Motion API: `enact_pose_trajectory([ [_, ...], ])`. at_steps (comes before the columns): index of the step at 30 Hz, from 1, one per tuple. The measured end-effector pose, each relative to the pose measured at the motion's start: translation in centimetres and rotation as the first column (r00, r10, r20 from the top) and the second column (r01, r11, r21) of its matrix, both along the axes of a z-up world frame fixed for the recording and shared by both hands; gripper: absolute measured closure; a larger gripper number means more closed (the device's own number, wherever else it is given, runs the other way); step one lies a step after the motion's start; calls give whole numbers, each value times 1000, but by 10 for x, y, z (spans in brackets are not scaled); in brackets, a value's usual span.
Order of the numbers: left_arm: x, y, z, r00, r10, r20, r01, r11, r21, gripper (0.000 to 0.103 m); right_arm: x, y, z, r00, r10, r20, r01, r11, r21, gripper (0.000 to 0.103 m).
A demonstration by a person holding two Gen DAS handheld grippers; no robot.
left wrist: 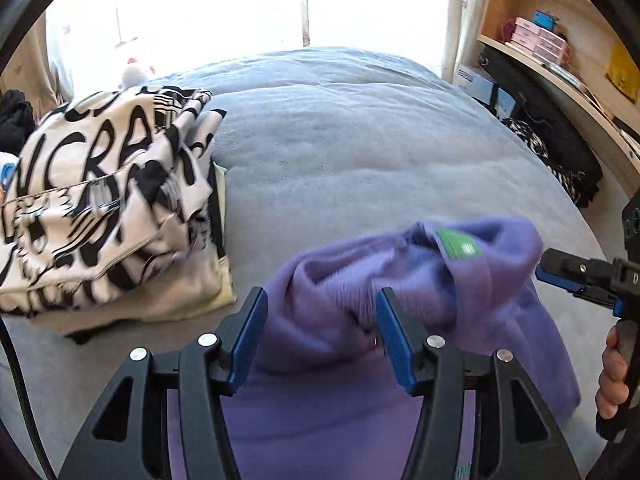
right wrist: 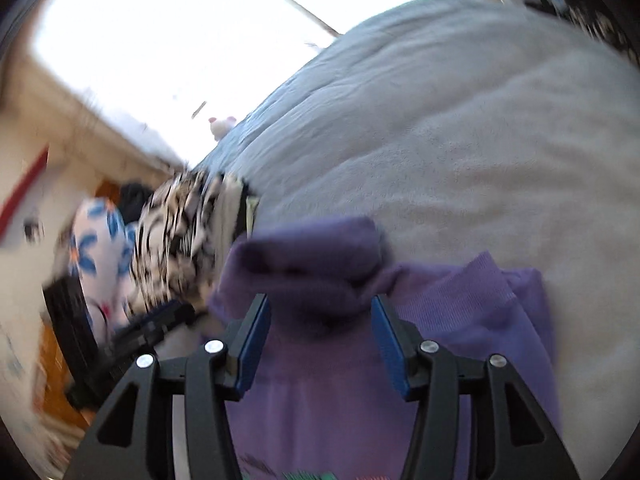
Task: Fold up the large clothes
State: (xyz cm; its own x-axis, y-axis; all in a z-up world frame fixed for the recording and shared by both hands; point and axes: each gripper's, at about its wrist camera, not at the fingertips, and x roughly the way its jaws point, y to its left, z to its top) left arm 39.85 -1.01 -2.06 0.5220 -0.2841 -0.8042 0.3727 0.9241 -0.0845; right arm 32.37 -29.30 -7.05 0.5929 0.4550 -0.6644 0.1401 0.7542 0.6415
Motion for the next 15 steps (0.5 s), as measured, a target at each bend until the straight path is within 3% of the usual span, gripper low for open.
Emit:
enact_pose_trajectory([
  [5,31,-18,-27,998,-4,-57,6,999,33,48,52,-4,-31,990,-21,-142,35,995,96,43],
  [10,35,-22,-48,997,-26,-77,28,999,30,48,89,-4,-74,942,-4,-335,58,987,152,39],
  [15,27,-22,-68,995,-60,-84,64,997,49,48,98,-8,-94,921,-3,-389,112,960,257,37],
])
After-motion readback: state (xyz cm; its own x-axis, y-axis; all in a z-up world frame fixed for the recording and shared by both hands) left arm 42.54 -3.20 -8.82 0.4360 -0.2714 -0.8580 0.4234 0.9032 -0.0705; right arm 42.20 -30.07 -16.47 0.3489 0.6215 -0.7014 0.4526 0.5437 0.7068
